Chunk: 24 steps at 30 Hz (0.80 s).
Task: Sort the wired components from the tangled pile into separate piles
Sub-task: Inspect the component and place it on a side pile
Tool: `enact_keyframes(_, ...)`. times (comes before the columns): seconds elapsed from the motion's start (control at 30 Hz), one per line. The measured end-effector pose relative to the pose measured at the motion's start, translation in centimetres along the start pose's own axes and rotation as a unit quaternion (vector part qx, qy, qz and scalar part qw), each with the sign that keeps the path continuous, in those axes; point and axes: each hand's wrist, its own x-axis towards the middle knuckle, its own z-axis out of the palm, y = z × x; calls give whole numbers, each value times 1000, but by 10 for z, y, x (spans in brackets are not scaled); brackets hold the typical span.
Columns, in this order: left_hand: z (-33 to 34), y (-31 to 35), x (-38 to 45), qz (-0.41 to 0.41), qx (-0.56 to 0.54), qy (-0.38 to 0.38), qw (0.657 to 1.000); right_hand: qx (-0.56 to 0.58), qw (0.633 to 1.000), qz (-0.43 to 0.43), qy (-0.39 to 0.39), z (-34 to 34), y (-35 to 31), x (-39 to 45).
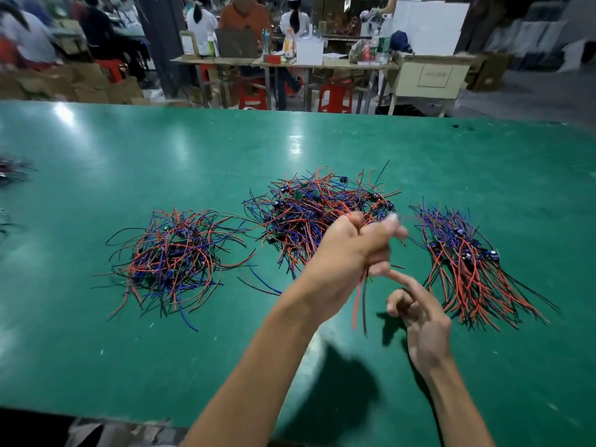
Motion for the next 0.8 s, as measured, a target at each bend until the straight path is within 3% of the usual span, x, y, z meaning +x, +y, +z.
enact_keyframes(0.07, 2, 32, -3, -21, -134, -54, 989, -11, 1000, -6, -2, 0, 2, 0)
enact_keyframes(0.13, -9, 58, 0, -1, -157, -37, 987, -33, 999, -15, -7, 0, 3, 0)
enact_keyframes(0.23, -51, 76, 16, 79, 28, 164, 983, -61, 998, -18, -20, -2, 6, 0)
enact_keyframes(0.3, -97, 75, 21, 72, 174, 302, 934, -68, 997, -14, -27, -2, 5, 0)
enact_keyframes(0.4, -171, 66, 14, 18, 276, 427, 861, -70, 997, -12, -31, 0, 6, 1)
enact_keyframes(0.5, -225, 56, 2, -28, 408, 485, 773, -84, 996, -14, -35, -1, 6, 2)
enact_keyframes(0.63, -250, 40, -11, -110, 609, 512, 596, -162, 985, -27, -50, 0, 7, 0)
enact_keyframes(0.7, -246, 35, -14, -101, 646, 519, 551, -272, 958, -51, -75, 9, 7, -4)
enact_keyframes(0.8, -232, 24, -16, -69, 677, 491, 544, -503, 846, -106, -144, 18, 10, -12)
